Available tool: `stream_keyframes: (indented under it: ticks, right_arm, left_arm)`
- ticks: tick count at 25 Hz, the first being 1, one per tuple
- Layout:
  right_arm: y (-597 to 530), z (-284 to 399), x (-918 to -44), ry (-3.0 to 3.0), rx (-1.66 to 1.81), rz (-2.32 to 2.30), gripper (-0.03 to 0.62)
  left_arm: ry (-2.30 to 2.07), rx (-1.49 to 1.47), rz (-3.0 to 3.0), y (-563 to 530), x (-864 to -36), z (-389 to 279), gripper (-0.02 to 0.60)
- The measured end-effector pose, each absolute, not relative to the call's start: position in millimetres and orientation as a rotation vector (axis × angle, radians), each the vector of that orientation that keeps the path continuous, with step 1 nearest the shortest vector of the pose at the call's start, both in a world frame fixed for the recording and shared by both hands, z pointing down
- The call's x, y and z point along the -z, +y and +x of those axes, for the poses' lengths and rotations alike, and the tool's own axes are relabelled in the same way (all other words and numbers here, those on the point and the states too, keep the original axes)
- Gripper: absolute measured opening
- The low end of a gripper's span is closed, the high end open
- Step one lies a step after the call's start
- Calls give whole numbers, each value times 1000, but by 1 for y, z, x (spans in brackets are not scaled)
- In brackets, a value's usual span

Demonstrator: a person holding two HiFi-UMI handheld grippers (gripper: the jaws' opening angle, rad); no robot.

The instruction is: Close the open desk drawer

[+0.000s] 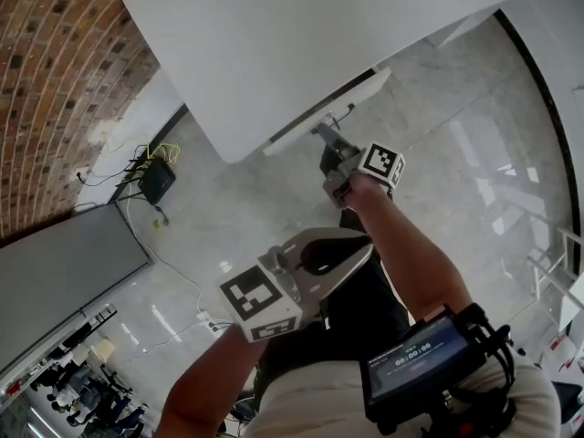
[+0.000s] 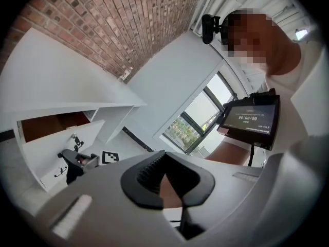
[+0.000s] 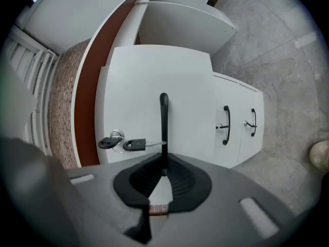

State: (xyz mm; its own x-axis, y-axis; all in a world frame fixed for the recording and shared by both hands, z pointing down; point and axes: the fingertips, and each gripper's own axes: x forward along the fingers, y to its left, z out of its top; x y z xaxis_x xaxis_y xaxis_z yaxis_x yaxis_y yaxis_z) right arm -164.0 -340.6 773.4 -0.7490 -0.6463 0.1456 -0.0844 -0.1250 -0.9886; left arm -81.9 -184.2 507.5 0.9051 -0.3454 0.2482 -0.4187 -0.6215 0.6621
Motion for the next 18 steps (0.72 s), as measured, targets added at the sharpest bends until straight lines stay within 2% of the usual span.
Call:
stream_keyframes:
  ticks: [18]
  right_arm:
    - [-374, -163, -760, 1774, 1878, -756, 26]
  left_arm:
    - [-581, -86, 2310, -174, -512, -70, 6]
